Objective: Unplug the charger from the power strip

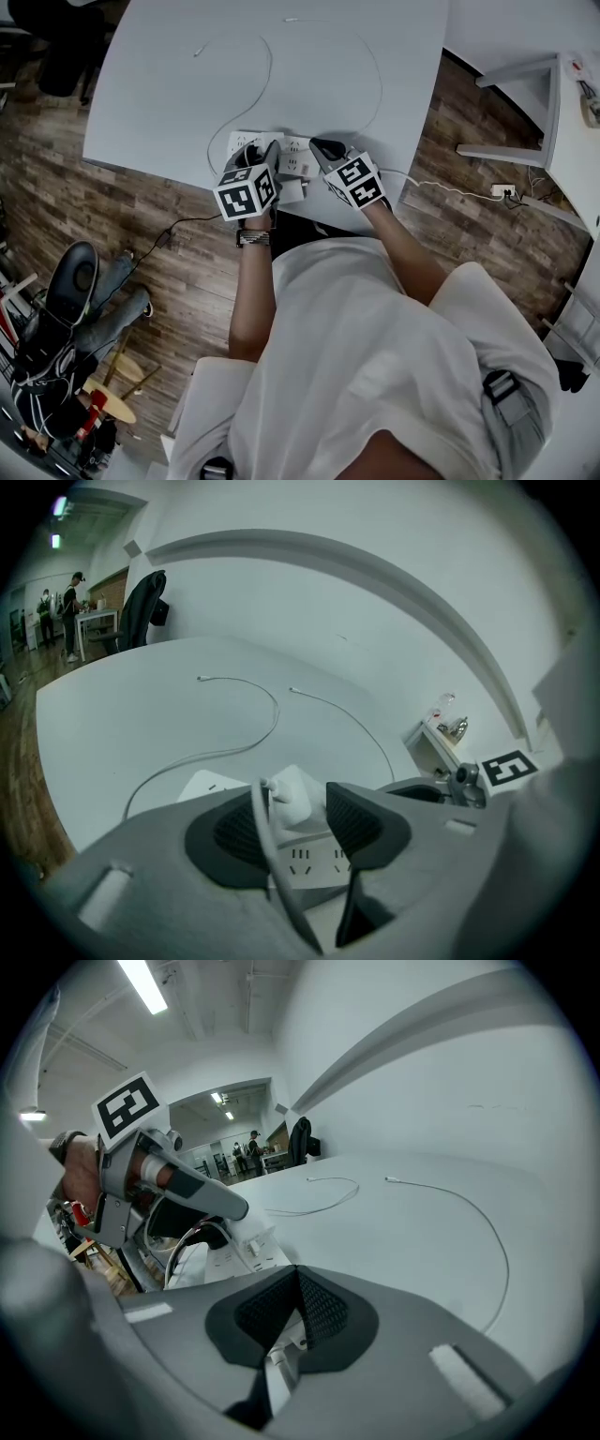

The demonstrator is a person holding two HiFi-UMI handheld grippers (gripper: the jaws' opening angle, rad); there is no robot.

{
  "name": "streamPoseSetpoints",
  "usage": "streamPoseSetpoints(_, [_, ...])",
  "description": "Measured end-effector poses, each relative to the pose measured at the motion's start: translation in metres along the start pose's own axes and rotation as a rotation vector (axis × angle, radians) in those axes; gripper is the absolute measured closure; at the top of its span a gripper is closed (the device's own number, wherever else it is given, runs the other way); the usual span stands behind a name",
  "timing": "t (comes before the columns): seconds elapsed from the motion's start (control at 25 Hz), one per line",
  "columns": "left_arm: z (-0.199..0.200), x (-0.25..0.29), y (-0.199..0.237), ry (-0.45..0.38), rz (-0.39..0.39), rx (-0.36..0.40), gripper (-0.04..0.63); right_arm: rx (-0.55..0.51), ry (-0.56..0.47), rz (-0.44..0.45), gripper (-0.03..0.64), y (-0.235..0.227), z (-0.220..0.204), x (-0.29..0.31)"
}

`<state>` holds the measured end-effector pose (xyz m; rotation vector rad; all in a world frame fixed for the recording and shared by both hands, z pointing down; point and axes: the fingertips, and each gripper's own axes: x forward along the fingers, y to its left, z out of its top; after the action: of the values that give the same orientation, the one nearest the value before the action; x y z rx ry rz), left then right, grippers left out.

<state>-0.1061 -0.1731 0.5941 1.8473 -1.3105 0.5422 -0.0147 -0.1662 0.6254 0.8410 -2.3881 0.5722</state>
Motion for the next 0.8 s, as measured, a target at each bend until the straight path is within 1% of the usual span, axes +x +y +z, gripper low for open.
streamPoseSetpoints(0.16, [0.009, 0.001, 0.017, 0.015, 0.023, 0.034, 0.387, 0.005, 0.013, -0.003, 0.614, 0.002, 0.011, 0.015])
streamPoseSetpoints(0.28, [0.012, 0.001, 0.031, 0.008, 0.063, 0.045, 0.354, 0.006, 0.018, -0.006, 0.614, 0.000, 0.013, 0.023])
streamPoseSetpoints(0.36, [0.011, 0.004, 0.026, -0.006, 0.083, 0.048, 0.332, 0.008, 0.018, -0.008, 0.614, -0.007, 0.011, 0.021])
streamPoseSetpoints(0.44, [0.010, 0.003, 0.019, -0.018, 0.085, 0.049, 0.323, 0.009, 0.018, -0.011, 0.614, -0.013, 0.008, 0.015])
streamPoseSetpoints(0.64, [0.003, -0.028, 0.023, -0.058, 0.098, 0.059, 0.284, 0.008, 0.024, -0.024, 0.614, 0.006, 0.006, 0.003])
streamPoseSetpoints(0.8, [-0.002, -0.032, 0.013, -0.078, 0.100, 0.095, 0.264, 0.044, 0.044, -0.033, 0.614, 0.001, -0.002, -0.010])
